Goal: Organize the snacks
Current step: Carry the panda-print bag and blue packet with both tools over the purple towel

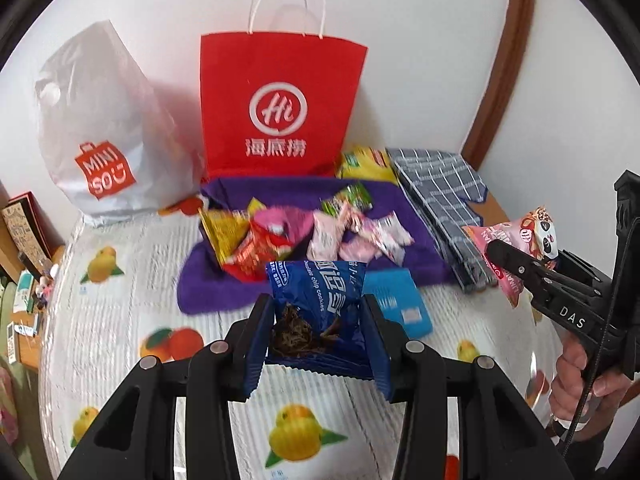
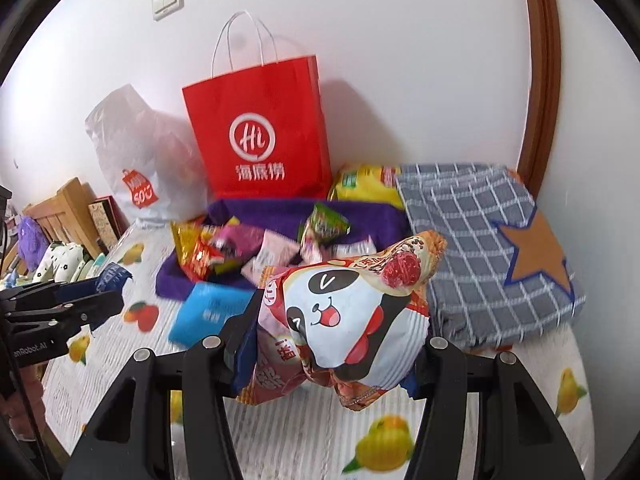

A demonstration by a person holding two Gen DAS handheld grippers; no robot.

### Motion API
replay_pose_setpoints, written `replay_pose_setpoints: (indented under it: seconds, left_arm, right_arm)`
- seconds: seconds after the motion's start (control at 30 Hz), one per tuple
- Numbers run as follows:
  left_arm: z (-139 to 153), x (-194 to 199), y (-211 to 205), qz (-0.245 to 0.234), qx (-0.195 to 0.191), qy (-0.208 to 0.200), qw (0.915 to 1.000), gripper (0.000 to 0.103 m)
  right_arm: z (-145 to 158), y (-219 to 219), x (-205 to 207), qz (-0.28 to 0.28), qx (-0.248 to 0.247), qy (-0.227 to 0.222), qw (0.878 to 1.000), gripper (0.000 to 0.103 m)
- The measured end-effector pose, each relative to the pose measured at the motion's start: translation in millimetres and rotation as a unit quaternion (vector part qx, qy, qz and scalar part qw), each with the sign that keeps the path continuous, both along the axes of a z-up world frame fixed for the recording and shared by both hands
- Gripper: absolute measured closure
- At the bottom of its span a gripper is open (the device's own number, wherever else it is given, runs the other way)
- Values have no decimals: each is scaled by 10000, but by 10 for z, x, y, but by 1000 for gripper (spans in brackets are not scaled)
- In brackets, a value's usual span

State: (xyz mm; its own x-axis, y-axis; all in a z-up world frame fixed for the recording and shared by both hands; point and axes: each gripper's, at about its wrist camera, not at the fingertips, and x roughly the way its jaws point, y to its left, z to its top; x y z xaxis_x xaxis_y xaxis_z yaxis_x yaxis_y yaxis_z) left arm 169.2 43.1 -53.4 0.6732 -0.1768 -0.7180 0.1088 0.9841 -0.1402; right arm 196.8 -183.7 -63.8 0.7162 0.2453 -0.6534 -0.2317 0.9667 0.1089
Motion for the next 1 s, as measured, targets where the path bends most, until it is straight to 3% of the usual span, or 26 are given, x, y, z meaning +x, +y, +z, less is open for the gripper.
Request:
replay_pose_setpoints:
  seconds: [0.37,1.0]
  left_arm:
    - [158,507,103,182,20,-70,9998,61]
    - [-69,1405,192,273,-95,25,9996,61]
  right_arm:
    - [101,96,650,-72,24,-50,10000,47]
    - [-150,257,1540,26,0,124,9999,47]
